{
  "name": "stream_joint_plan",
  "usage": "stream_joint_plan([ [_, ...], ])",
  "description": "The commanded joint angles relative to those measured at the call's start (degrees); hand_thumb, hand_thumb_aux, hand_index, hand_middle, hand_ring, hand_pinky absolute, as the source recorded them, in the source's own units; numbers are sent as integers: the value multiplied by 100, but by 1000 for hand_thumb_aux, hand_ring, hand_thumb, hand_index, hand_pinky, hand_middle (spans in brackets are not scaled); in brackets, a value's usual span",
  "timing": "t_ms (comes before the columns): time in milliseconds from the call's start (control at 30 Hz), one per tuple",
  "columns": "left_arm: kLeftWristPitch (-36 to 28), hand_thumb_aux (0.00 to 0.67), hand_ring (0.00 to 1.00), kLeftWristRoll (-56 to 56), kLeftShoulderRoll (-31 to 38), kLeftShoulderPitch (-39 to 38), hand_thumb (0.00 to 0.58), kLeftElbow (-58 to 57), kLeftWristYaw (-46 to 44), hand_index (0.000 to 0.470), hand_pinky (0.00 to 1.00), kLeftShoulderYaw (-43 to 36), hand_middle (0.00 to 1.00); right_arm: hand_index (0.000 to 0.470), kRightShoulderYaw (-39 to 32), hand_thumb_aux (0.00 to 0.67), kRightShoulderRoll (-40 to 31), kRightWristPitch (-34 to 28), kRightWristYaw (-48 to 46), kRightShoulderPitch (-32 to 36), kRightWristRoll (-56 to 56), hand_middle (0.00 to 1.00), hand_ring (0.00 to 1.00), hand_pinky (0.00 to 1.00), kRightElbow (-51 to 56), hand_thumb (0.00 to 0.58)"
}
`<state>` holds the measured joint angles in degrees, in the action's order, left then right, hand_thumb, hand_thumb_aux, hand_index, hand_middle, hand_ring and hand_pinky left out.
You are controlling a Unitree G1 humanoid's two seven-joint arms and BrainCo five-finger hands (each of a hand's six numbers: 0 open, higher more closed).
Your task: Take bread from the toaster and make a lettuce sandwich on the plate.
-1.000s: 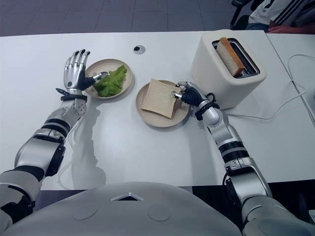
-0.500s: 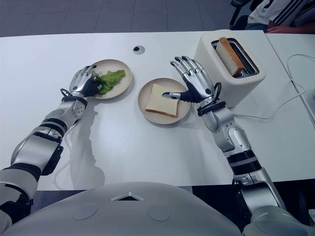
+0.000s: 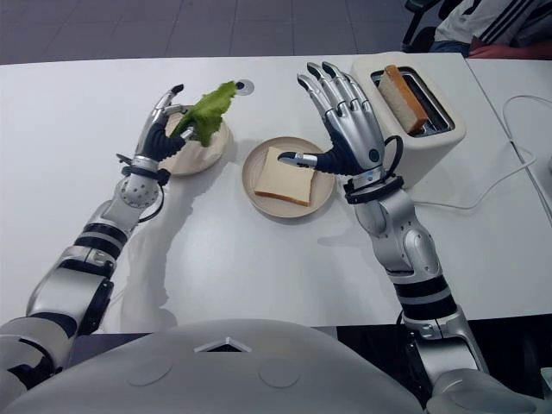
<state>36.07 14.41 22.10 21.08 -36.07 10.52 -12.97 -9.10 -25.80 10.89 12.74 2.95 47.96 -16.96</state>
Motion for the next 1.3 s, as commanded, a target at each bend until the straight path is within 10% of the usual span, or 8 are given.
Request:
stream_joint_plan([
  [33,-123,670,0,-476,-371,-356,580,604,-943,470,0,-187,0,0,358,0,-74,77,25,-166,-167,0,0,0,-241,0],
  [567,-97,670,0,1227,-1052,559,580,-1175,-403,470,0,-869,0,0,2806,0,-387,-168,-59,-583,-660,0,0,0,-884,0],
  [667,-57,449,0,1355,-961,503,517,-980,-338,315,0,-869,0,0,2938,0,-497,-345,-137,-785,-508,0,0,0,-434,0],
  [767,0,100,0,1384,-893,363,160,-772,-568,70,0,-959,0,0,2827,0,-652,-542,-187,-841,-270,0,0,0,181,0],
  [1133,-50,74,0,1329,-894,169,120,-516,-809,52,0,-919,0,0,1492,0,-913,-395,-203,342,-186,0,0,0,2365,0],
  [1167,-56,76,0,1316,-900,165,124,-509,-796,53,0,-898,0,31,1476,45,-934,-412,-215,363,-246,0,0,0,2432,75],
  [1200,-58,81,0,1301,-902,157,132,-501,-787,57,0,-876,0,236,1479,336,-972,-428,-206,366,-280,0,0,0,2505,436],
  [1300,-66,110,0,1268,-879,114,175,-458,-745,77,0,-800,0,293,1498,418,-1053,-436,-173,302,-391,0,0,0,2549,498],
])
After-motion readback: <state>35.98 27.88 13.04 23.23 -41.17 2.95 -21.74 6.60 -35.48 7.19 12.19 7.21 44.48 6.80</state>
